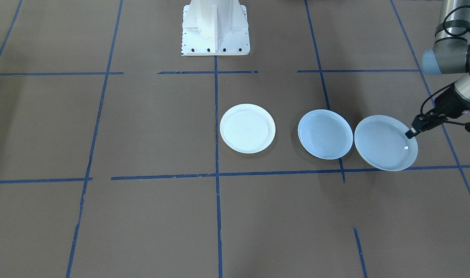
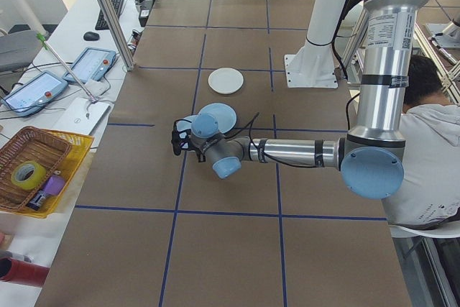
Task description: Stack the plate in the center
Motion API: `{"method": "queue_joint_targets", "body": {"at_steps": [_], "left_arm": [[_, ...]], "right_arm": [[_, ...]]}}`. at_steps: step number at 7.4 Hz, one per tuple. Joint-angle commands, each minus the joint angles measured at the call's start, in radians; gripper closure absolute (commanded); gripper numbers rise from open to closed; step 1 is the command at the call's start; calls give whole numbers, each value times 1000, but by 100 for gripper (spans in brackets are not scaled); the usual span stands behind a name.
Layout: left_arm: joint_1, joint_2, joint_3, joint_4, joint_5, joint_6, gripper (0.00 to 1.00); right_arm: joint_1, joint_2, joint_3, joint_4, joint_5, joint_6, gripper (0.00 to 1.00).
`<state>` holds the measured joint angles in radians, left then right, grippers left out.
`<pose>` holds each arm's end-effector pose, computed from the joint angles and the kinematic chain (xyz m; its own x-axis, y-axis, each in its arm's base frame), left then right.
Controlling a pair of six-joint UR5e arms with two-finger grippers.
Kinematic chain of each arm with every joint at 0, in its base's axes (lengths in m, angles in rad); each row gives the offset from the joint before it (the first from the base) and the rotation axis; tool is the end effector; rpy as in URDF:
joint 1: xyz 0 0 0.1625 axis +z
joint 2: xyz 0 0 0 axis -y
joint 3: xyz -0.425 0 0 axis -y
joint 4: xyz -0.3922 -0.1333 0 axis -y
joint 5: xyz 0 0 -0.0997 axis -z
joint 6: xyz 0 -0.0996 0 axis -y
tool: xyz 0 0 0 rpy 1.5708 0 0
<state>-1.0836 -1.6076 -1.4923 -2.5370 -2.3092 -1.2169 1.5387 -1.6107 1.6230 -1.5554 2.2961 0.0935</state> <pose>0.1879 -0.4961 0.5683 0.4038 -0.2146 -0.8893 0.2793 0.9546 -0.1036 0.0519 -0.4789 0.6541 0.7471 0.0511 0.6628 -0.0378 0.9987 -0.0343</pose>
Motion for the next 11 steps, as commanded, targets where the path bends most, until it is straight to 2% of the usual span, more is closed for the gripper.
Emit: {"method": "queue_joint_targets", "body": {"at_steps": [1,2,5,6,7,9,11], "left_arm": [[129,-6,-64,0,77,-146,100],[161,-6,-88,0,112,-168,100],[218,-6,-108,0,129,-191,100],[226,-5,-109,0,134,-190,1],[225,-3,-109,1,125,-188,0],[226,-9,-182,7,113,-200,0],[252,-52,-221,12,132,-300,0]], "right_arm": [[0,0,0,0,-1,0,0],[0,0,0,0,0,0,0],[0,0,0,0,-1,0,0],[0,0,0,0,0,0,0],[0,0,0,0,0,-1,0],[0,0,0,0,-1,0,0],[0,0,0,0,0,0,0]]}}
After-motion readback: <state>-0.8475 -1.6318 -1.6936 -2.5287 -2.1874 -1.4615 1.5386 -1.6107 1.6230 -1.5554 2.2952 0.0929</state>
